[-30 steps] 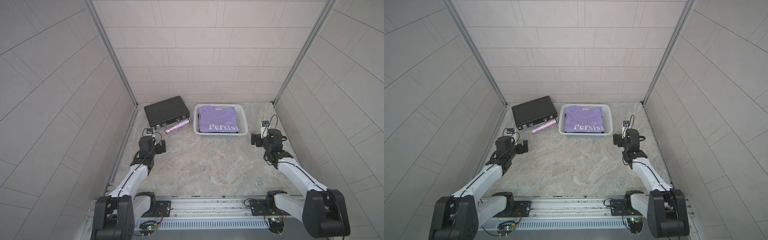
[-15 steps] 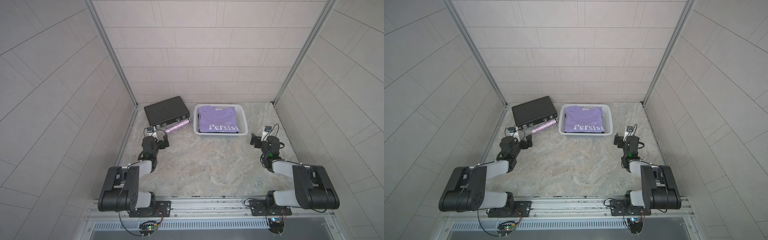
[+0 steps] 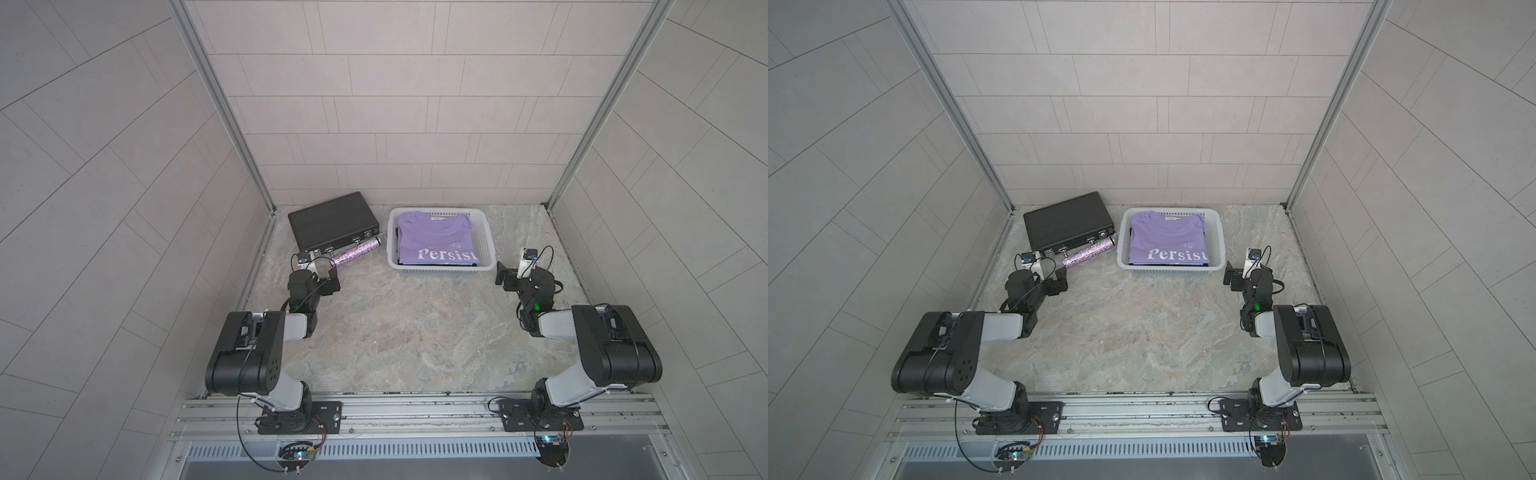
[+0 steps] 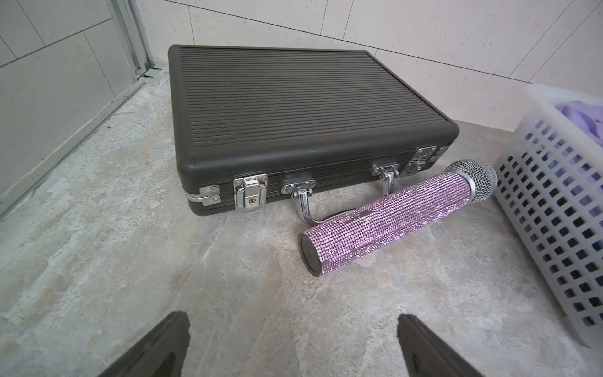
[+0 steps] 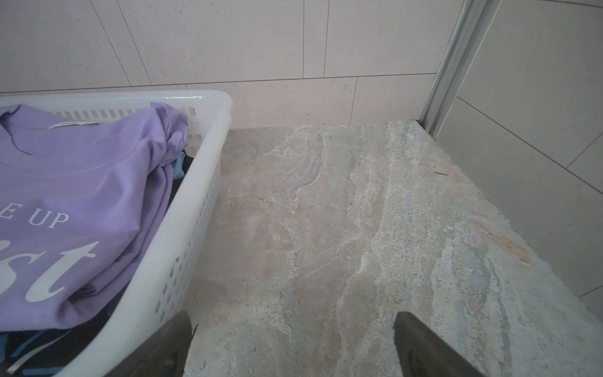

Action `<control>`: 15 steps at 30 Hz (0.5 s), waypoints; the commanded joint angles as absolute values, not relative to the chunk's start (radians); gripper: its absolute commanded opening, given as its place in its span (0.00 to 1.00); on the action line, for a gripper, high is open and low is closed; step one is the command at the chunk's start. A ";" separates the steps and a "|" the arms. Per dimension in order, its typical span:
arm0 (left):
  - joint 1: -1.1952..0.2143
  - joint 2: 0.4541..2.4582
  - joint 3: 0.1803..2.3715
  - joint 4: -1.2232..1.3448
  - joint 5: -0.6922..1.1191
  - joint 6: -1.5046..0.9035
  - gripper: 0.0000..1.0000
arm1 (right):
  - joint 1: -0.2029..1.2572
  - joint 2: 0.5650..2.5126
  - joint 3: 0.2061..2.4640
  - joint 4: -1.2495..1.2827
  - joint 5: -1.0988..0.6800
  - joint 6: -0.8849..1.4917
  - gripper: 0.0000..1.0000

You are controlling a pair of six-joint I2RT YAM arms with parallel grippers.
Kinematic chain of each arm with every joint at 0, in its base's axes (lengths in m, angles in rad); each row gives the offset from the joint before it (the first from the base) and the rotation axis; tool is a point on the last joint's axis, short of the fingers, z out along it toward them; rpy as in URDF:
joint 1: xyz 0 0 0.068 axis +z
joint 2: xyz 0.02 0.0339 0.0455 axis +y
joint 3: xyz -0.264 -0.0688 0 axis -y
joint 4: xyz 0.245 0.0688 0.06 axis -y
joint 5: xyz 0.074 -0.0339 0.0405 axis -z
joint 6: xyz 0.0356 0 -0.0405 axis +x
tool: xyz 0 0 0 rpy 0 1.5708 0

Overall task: Put the folded t-shirts into the basket
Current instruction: Reset both arms

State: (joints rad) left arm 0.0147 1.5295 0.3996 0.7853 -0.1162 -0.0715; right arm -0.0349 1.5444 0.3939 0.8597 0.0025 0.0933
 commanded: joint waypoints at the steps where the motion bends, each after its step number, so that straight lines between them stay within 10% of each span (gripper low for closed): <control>1: 0.008 1.522 0.417 0.777 -0.118 -0.063 1.00 | -0.036 1.536 0.396 0.840 -0.024 0.080 1.00; 15: -0.006 1.523 0.425 0.765 -0.147 -0.054 1.00 | -0.035 1.533 0.399 0.830 -0.021 0.080 1.00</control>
State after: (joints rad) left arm -0.0006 1.5295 0.4053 0.7795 -0.1398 -0.0700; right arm -0.0349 1.5444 0.3939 0.8360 -0.0200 0.0864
